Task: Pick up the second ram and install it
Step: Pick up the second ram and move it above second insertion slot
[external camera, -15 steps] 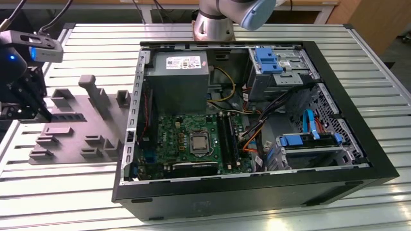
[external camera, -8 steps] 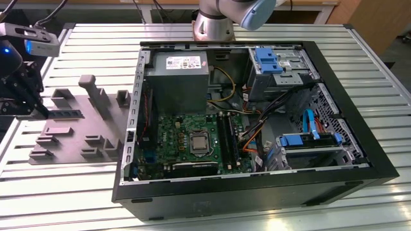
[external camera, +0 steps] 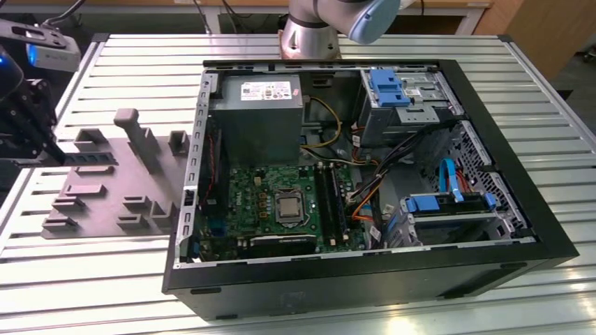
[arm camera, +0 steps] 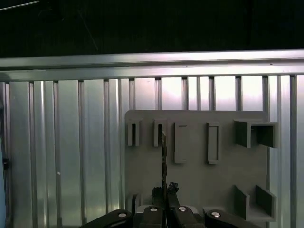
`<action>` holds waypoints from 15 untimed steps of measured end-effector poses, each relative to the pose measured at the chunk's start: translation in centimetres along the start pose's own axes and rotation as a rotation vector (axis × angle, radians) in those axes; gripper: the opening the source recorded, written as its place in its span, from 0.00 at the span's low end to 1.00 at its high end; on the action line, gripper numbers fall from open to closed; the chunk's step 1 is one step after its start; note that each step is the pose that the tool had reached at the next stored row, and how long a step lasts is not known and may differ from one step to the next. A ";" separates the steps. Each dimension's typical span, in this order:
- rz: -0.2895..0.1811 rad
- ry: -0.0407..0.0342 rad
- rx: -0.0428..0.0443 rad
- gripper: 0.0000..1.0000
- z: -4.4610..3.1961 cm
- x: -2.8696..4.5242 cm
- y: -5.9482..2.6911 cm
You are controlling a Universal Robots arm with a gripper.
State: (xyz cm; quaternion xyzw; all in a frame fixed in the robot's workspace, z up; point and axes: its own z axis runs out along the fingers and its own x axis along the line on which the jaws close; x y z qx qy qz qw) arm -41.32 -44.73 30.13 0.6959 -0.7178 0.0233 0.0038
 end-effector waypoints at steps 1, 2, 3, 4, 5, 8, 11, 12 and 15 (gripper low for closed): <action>0.000 0.0001 0.0000 0.14 -0.20 0.00 0.00; 0.000 0.0000 0.0001 0.14 -0.41 0.00 -0.01; 0.000 0.0000 -0.0001 0.14 -0.60 0.01 -0.01; 0.000 0.0000 0.0000 0.14 -0.80 0.01 -0.02; 0.000 0.0000 0.0000 0.14 -1.01 0.02 -0.02; 0.000 0.0000 0.0001 0.14 -1.76 0.01 -0.04; 0.000 0.0000 0.0000 0.14 -2.54 0.00 -0.07; 0.000 0.0000 0.0000 0.14 -2.84 -0.01 -0.07; 0.000 0.0001 -0.0001 0.14 -3.76 -0.01 -0.10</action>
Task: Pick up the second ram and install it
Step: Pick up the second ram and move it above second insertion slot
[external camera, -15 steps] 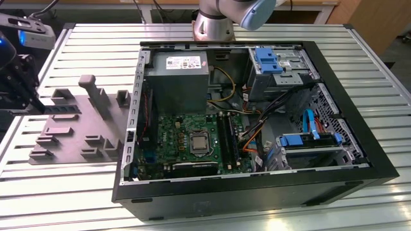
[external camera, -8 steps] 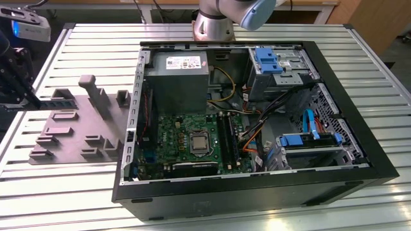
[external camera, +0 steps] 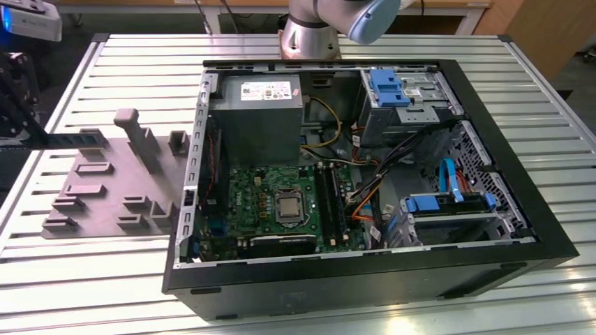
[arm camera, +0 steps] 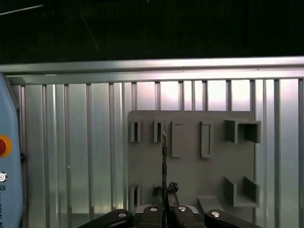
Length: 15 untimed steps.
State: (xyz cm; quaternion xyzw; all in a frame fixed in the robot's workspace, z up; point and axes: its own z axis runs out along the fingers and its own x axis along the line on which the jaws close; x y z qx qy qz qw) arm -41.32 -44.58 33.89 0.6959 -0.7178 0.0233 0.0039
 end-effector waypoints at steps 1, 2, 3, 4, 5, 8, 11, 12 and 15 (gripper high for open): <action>0.000 -0.0001 0.0001 0.14 -0.29 0.01 -0.01; 0.000 -0.0001 0.0002 0.14 -0.58 0.01 -0.02; 0.000 -0.0001 0.0000 0.14 -0.88 0.01 -0.02; 0.000 0.0000 0.0000 0.14 -1.16 0.02 -0.03; 0.000 -0.0001 0.0001 0.14 -1.43 0.03 -0.04; 0.000 -0.0001 0.0001 0.14 -2.25 0.03 -0.06; 0.000 0.0000 0.0000 0.14 -3.08 0.03 -0.08; 0.000 0.0000 0.0001 0.14 -3.35 0.04 -0.09; 0.000 -0.0001 0.0001 0.14 -4.16 0.05 -0.12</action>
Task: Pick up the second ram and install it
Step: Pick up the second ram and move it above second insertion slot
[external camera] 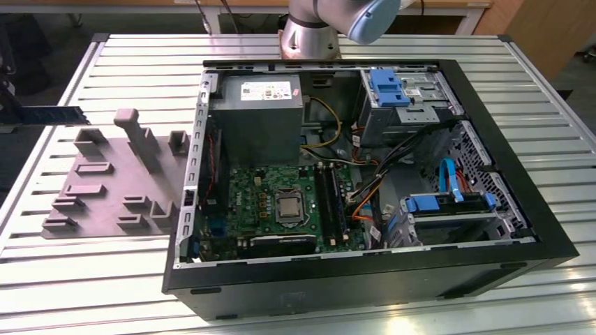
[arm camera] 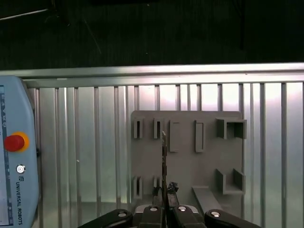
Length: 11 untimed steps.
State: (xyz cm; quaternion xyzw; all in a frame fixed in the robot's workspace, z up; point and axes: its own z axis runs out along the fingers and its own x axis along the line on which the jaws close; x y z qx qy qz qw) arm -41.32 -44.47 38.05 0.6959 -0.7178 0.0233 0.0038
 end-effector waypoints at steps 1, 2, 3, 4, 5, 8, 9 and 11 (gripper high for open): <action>0.000 0.0001 -0.0001 0.14 -0.10 0.00 0.00; 0.000 0.0001 0.0001 0.14 -0.10 0.00 0.00; 0.000 0.0001 0.0001 0.14 -0.10 0.00 0.00; 0.000 0.0001 0.0002 0.14 -0.10 0.00 0.00; 0.000 0.0002 0.0001 0.14 -0.11 0.00 0.00; 0.000 0.0003 -0.0001 0.14 -0.12 0.00 -0.01; 0.000 0.0004 -0.0002 0.14 -0.13 -0.01 -0.03; 0.000 0.0004 -0.0002 0.14 -0.13 -0.01 -0.18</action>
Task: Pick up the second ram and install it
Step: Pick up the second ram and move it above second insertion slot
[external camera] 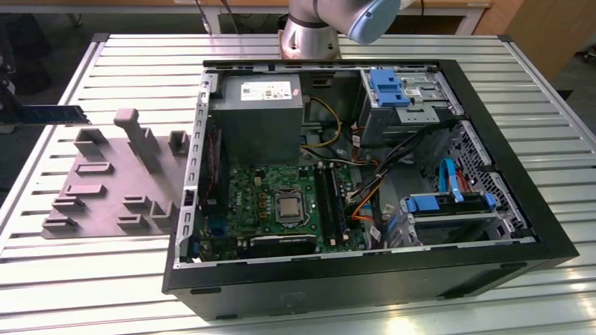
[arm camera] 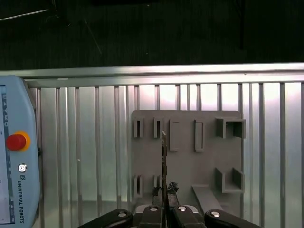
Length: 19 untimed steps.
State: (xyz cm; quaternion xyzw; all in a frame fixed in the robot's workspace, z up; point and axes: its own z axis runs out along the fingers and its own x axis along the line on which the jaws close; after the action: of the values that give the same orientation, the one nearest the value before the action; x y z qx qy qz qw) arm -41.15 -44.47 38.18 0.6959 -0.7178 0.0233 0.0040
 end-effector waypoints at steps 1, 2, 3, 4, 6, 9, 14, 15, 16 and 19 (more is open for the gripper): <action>0.000 -0.0001 0.0002 0.14 0.01 0.00 -0.12; 0.000 -0.0001 0.0001 0.14 0.01 -0.01 -0.26; 0.000 -0.0001 0.0001 0.14 0.02 -0.01 -0.44; 0.000 -0.0002 0.0002 0.14 0.03 -0.02 -0.61; 0.000 -0.0001 0.0002 0.14 0.04 -0.03 -0.98; 0.000 0.0001 -0.0001 0.14 -0.01 -0.04 -1.21; 0.000 0.0005 0.0001 0.14 -0.84 -0.01 -1.25; 0.000 0.0006 0.0001 0.14 -0.98 -0.01 -1.25; 0.000 0.0005 0.0002 0.14 -1.06 -0.01 -1.26; 0.000 0.0005 0.0003 0.14 -1.08 -0.04 -1.80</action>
State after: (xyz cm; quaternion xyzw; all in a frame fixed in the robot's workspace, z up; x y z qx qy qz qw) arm -39.38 -44.44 39.31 0.6959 -0.7178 0.0236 0.0041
